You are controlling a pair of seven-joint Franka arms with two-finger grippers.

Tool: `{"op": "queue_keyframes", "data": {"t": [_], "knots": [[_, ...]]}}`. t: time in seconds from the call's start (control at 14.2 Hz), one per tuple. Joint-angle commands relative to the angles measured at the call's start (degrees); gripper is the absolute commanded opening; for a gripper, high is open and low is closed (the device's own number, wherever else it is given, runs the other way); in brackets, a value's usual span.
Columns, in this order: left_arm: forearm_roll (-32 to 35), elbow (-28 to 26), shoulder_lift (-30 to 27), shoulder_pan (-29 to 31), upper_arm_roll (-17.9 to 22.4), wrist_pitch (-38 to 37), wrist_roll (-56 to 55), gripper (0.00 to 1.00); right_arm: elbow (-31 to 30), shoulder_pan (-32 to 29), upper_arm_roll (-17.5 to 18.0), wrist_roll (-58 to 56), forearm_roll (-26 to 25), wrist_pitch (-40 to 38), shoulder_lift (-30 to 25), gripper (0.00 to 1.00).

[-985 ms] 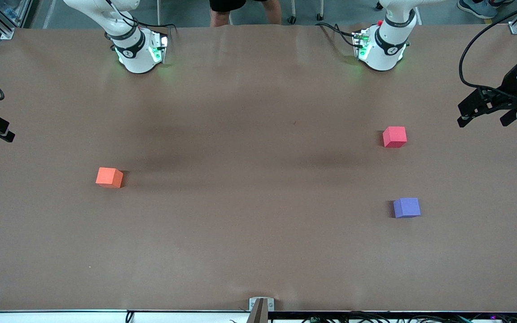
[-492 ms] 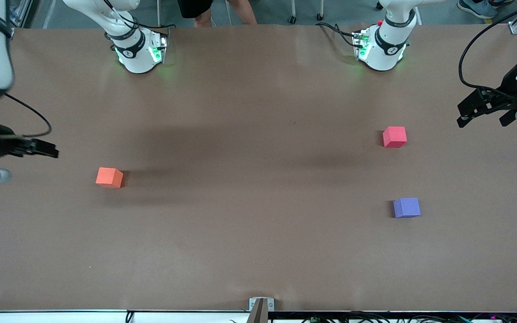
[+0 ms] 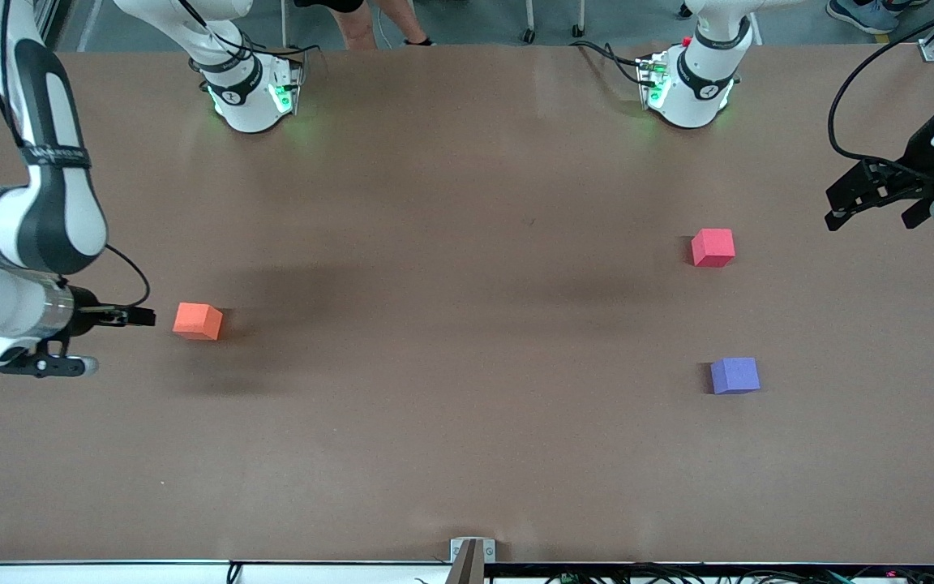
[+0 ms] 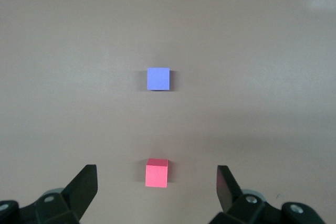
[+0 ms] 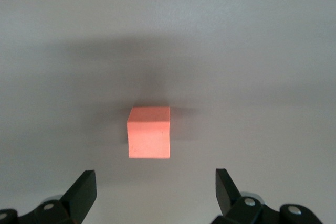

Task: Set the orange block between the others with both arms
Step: 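Lower the right gripper onto the orange cube and close it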

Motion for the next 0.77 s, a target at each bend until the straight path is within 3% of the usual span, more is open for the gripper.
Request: {"op": "queue_keyframes", "data": {"t": [0.0,0.7], "knots": [[-0.8,-0.6,-0.9,0.6,-0.3,-0.1,0.0,1.0,-6.3,-0.4,0.6,0.4,-1.0,4.7,-0.4,1.0],[-0.8,-0.7,-1.1,0.6,-0.3,-0.1,0.0,1.0,-6.2,-0.3,0.7,0.6,0.0,9.3,7.3,1.0]]}}
